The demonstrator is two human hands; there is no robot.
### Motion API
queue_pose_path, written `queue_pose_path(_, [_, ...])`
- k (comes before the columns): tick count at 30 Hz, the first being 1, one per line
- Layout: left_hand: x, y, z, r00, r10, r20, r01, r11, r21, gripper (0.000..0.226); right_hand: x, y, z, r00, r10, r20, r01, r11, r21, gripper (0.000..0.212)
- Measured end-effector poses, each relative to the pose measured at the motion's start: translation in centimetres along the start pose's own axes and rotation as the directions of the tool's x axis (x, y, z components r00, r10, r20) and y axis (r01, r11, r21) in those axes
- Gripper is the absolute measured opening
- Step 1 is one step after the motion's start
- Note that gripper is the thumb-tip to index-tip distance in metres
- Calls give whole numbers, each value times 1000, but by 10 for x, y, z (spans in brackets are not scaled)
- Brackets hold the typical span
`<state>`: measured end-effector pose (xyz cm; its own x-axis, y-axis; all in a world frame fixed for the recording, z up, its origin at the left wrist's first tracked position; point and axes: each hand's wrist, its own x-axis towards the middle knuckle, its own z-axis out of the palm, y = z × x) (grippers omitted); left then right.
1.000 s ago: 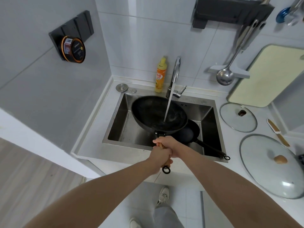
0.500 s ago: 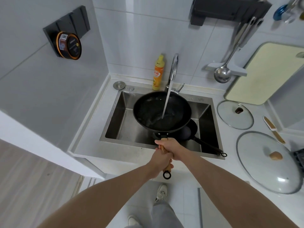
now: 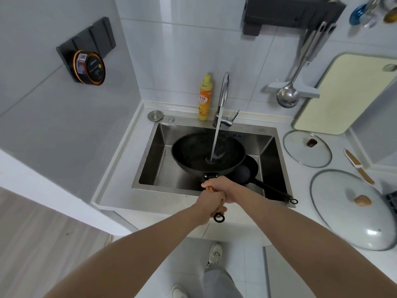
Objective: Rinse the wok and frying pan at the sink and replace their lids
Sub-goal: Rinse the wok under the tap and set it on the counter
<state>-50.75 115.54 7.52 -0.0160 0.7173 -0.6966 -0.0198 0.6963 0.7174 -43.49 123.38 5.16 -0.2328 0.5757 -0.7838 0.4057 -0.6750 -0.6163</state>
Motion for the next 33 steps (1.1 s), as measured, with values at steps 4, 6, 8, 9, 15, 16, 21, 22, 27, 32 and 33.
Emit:
queue_pose_path(4, [-3,-6,6,998,8,57,-8,1000,-5,8,0,14,-5,999,5,-51,-7,999,-33,27])
queue_pose_path(6, [-5,-12,9,997,23,75,-25,999,27,6,2,23,-8,997,-26,-74,23,999,-38,32])
queue_pose_path(8, [-7,-18,13,997,47,68,-51,998,49,6,3,32,-11,995,-57,-77,54,998,-33,32])
queue_pose_path(9, [-7,-19,16,996,64,56,-67,996,56,10,3,34,-11,995,-67,-67,66,998,-13,31])
queue_pose_path(15, [-10,-22,27,986,160,-53,-145,966,214,16,0,36,-16,995,-90,41,86,991,102,30])
queue_pose_path(16, [-9,-22,26,982,174,-73,-153,961,232,18,0,34,-16,994,-91,57,85,991,99,29])
queue_pose_path(21, [-6,-3,18,996,58,-66,-51,994,100,27,1,13,-14,994,-74,77,72,997,24,31])
queue_pose_path(22, [-5,0,15,999,26,-47,-24,998,49,17,-1,9,-14,995,-65,72,65,998,3,31])
queue_pose_path(27, [-7,24,3,991,-63,115,90,963,-253,13,-8,-3,-21,993,-59,101,43,988,152,20])
queue_pose_path(32, [-3,34,-6,954,-110,277,230,863,-450,10,-14,-14,-25,997,-42,70,19,950,311,20])
queue_pose_path(33, [-3,37,-5,947,-102,306,248,838,-487,12,-16,-18,-28,998,-35,61,13,944,330,15])
